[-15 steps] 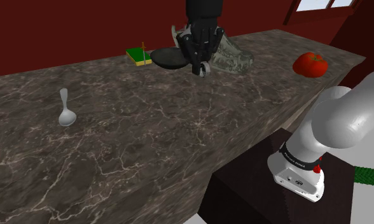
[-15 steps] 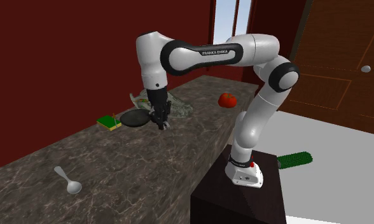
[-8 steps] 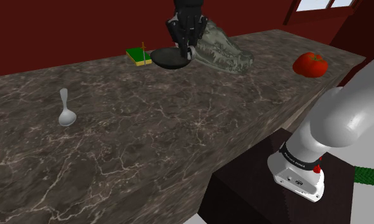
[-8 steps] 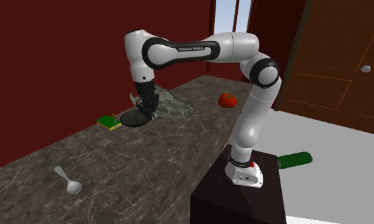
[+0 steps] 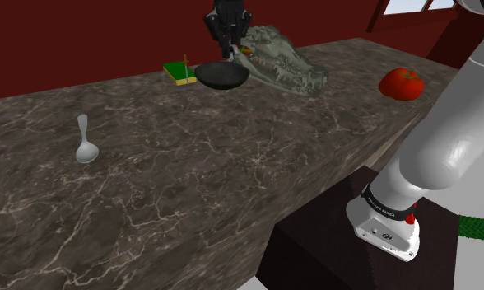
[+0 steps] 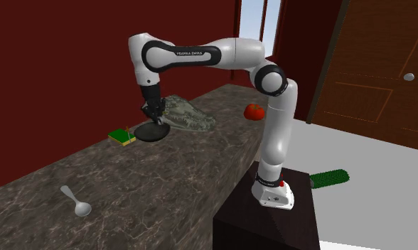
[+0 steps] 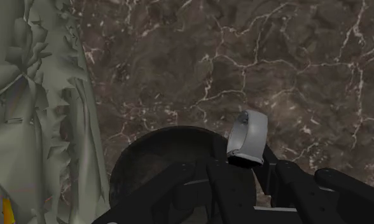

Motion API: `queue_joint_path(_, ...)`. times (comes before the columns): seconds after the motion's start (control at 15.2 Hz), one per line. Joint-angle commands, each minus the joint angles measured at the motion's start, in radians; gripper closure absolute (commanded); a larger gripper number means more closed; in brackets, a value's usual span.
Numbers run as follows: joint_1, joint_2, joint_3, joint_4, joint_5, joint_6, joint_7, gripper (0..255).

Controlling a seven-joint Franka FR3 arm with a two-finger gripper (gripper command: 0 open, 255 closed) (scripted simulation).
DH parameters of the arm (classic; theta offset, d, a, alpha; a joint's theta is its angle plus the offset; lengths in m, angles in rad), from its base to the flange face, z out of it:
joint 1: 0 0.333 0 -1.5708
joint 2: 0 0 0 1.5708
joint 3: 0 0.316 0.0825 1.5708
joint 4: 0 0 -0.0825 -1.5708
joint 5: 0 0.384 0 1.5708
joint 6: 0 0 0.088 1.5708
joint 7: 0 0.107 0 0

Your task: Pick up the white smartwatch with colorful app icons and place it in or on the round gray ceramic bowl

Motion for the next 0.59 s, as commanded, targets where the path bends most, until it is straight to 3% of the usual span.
queue_joint_path(0.0, -0.01, 0.064, -0.011, 0.077, -0.024, -0.018, -0.021, 255)
queue_joint_path(0.4, -0.014, 0.302, -0.038, 0.4, -0.099, -0.115, -0.073, 255)
queue_joint_path(0.53, -0.016, 0.314, -0.04, 0.403, -0.102, -0.107, -0.078, 255)
